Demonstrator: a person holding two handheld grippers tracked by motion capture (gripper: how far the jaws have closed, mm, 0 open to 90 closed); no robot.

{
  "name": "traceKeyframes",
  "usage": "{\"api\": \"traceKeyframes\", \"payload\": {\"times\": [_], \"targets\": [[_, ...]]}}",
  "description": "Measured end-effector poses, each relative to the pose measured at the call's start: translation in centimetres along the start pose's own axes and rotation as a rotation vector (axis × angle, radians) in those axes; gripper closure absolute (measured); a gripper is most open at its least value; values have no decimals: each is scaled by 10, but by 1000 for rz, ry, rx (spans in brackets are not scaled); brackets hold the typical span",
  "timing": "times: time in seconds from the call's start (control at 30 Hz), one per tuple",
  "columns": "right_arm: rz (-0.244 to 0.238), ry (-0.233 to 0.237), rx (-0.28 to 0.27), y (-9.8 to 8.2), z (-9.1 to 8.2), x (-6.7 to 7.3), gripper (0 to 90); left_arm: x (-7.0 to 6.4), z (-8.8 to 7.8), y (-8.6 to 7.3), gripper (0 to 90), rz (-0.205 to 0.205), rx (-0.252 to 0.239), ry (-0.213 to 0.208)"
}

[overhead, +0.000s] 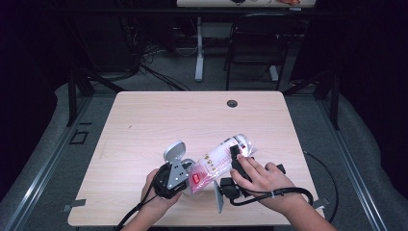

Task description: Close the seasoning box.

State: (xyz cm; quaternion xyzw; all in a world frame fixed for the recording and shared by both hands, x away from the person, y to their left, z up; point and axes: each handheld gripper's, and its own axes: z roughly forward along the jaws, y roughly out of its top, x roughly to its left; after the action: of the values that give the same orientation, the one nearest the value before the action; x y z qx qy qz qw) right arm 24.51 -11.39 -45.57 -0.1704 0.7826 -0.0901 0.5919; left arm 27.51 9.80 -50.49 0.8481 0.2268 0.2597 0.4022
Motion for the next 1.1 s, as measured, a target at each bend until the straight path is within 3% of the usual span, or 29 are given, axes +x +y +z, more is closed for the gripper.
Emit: {"api": "traceKeyframes", "payload": {"times": [0.53,1.1], "targets": [[-28,-74,31,7,-4,3,580,0,-3,-1,712,3,-10,7],[-29,-73,20,9,-6,3,592,1,-4,-4,712,9,-6,9]]}}
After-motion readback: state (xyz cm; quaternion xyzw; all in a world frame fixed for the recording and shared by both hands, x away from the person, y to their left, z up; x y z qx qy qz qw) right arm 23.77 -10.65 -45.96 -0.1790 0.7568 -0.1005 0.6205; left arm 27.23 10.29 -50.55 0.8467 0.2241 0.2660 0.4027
